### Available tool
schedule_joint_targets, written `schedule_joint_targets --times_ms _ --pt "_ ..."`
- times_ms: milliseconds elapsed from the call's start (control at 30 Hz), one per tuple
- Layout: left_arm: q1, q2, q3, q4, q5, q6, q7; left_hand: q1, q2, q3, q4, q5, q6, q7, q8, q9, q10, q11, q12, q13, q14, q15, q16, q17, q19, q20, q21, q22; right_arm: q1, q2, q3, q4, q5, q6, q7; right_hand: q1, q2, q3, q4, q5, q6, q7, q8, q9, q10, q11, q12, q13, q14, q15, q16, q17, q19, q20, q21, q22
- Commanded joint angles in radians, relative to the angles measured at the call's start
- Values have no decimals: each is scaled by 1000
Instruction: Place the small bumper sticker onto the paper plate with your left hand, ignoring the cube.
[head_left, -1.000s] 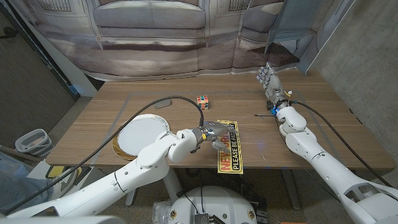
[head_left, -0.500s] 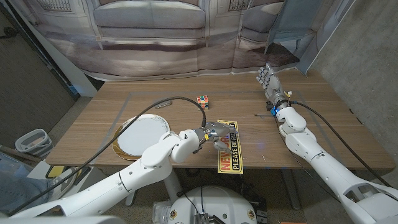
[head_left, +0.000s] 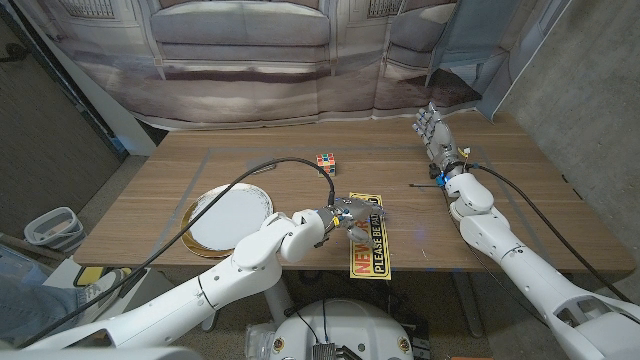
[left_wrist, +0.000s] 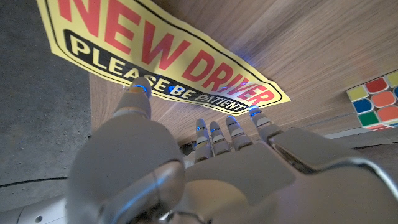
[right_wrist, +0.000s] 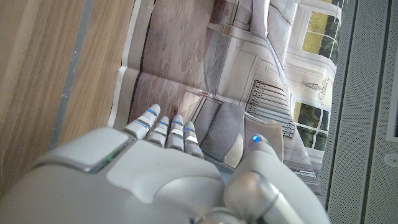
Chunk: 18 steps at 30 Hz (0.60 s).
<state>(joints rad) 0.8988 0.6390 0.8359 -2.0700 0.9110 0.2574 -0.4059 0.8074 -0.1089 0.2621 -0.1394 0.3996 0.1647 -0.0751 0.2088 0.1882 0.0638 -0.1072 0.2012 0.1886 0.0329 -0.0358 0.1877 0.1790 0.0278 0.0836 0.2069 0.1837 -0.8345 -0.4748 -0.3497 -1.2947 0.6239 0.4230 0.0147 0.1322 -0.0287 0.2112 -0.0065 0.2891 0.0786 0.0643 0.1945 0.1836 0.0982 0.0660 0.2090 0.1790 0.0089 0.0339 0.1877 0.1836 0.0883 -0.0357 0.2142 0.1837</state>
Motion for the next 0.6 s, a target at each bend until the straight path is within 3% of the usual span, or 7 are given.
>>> schedule_joint_targets --times_ms 33,600 --pt "-7 -18 15 30 -9 7 19 12 -1 2 3 2 7 -2 1 4 5 -10 7 2 11 -11 5 5 8 4 3 2 -4 -4 4 5 6 4 7 1 7 -5 -2 -1 2 -5 -1 2 6 2 -2 3 6 -1 1 2 11 -15 0 2" --pt "-20 -31 37 58 0 28 20 17 2 0 6 0 13 -4 1 4 8 -11 6 2 15 -11 6 6 8 5 3 2 14 7 -4 33 7 5 21 1 8 -6 -3 -2 3 -4 0 2 6 2 -2 3 6 0 1 2 12 -15 -2 2"
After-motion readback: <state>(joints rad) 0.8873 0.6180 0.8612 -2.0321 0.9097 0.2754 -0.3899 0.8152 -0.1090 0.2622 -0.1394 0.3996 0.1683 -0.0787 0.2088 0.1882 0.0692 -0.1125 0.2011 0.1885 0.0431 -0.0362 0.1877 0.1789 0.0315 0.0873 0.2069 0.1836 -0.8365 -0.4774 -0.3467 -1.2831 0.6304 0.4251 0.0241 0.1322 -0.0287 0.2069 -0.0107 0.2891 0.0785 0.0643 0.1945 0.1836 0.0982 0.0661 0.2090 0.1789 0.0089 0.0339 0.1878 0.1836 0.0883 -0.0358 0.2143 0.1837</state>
